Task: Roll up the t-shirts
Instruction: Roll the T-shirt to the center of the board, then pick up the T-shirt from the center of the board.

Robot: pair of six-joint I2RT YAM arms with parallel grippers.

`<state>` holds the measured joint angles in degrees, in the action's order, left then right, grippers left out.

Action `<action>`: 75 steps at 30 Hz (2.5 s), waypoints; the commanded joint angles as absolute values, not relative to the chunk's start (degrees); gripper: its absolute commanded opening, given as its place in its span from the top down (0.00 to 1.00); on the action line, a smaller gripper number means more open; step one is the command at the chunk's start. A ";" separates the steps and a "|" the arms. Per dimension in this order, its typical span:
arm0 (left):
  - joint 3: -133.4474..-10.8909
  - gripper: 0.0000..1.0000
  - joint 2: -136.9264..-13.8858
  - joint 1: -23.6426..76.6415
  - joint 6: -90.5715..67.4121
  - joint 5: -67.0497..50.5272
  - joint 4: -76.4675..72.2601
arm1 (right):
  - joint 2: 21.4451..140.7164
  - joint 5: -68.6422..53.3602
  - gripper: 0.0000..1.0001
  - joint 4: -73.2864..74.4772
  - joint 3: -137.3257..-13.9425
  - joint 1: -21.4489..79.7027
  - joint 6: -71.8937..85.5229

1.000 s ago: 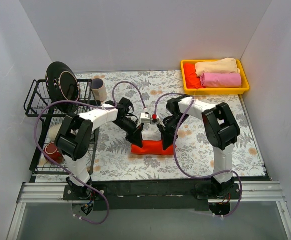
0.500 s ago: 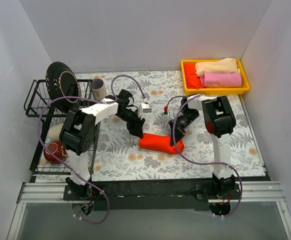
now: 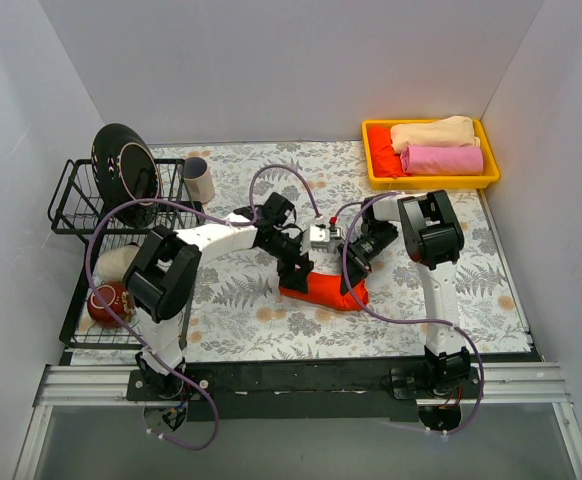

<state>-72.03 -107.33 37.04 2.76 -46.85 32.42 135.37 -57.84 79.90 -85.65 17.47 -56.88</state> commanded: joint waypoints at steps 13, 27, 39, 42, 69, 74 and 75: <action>-66.80 0.49 -111.00 41.57 4.21 -47.46 28.20 | 130.89 -49.22 0.02 74.18 -87.18 14.43 -60.12; -69.17 0.53 -113.55 41.57 0.35 -53.26 30.42 | 68.46 -35.44 0.01 28.70 -50.50 11.41 -58.72; -71.28 0.53 -116.54 41.22 -5.53 -56.69 29.62 | 54.76 -18.92 0.02 18.56 -32.97 40.95 -54.32; -71.37 0.53 -116.72 41.22 -5.80 -57.13 29.09 | 55.02 -13.30 0.01 13.99 -30.51 45.17 -54.58; -71.72 0.50 -118.48 38.58 -8.43 -64.51 29.44 | 69.96 -7.99 0.19 -10.90 -18.90 51.68 -57.30; -71.46 0.48 -119.53 38.50 -9.76 -66.01 28.65 | 73.73 -13.26 0.54 -7.30 -19.68 51.68 -60.81; -71.54 0.49 -119.62 38.50 -9.76 -65.83 28.57 | 74.18 -13.79 0.57 -5.38 -19.95 51.68 -61.08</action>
